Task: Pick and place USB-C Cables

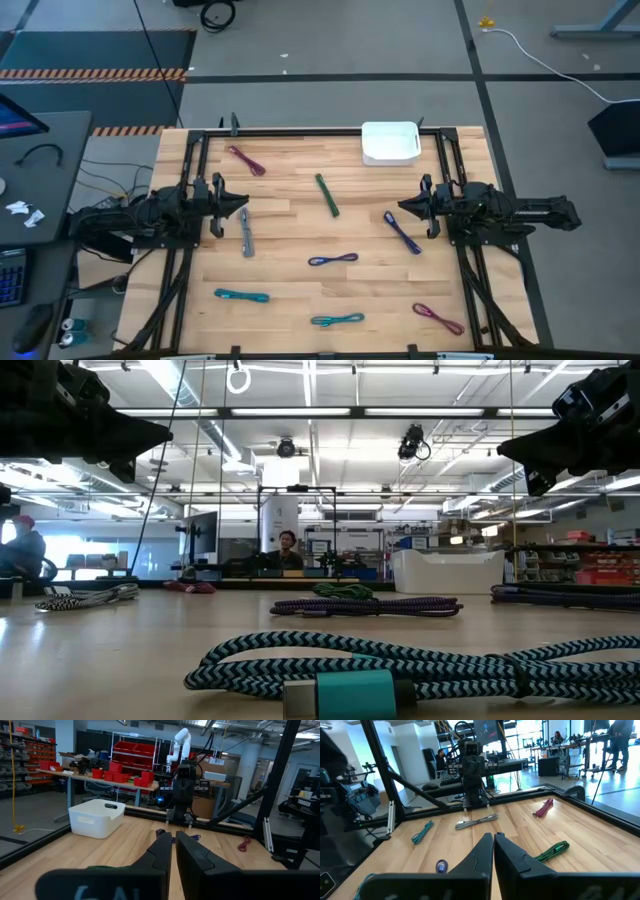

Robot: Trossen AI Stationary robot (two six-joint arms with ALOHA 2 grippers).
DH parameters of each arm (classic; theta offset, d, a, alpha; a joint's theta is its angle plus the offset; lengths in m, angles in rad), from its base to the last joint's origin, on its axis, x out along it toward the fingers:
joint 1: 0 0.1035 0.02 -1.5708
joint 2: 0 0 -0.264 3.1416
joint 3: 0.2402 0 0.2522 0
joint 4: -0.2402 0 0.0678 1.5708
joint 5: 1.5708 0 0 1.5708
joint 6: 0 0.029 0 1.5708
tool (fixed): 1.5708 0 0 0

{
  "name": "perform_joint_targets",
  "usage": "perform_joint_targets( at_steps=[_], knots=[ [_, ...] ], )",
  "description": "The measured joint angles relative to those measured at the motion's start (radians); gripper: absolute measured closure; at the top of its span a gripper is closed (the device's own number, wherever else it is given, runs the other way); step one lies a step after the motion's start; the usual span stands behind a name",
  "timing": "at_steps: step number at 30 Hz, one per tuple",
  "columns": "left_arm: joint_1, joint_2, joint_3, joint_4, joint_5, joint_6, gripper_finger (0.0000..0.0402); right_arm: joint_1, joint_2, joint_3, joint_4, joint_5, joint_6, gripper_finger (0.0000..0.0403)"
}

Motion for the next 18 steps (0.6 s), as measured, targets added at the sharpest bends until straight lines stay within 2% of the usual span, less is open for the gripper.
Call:
perform_joint_targets(
  at_steps=[18],
  knots=[
    [0.0, 0.0, 0.0, 0.0, 0.0, 0.0, 0.0371, 0.0, 0.0, 0.0, 0.0, 0.0, 0.0, 0.0383]
  ],
)
